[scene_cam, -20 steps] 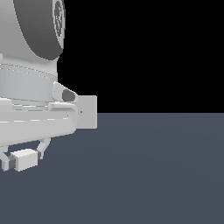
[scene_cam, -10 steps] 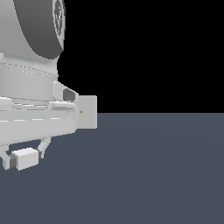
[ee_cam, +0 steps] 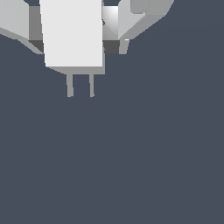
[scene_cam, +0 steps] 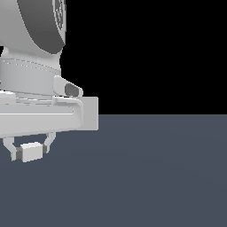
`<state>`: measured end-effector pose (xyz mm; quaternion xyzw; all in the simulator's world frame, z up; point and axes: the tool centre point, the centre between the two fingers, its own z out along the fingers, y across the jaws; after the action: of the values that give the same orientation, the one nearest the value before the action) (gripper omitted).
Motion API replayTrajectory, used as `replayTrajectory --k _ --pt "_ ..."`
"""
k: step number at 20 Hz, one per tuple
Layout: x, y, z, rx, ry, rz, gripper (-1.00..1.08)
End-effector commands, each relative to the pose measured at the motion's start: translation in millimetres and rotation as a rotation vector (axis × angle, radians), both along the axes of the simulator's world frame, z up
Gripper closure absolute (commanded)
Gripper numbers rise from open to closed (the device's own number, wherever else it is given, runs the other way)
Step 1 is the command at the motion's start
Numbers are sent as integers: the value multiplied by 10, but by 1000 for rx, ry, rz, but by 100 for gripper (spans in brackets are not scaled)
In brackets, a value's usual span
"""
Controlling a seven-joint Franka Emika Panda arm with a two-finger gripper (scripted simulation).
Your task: Plug the charger into the wall socket.
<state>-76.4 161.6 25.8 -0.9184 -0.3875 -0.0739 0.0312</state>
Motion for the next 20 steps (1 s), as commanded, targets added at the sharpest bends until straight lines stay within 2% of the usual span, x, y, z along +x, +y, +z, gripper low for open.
replayTrajectory --k 1,20 --pt "47 -13 52 1 -1 -62 108" --pt "385 -273 497 4 -2 -623 108"
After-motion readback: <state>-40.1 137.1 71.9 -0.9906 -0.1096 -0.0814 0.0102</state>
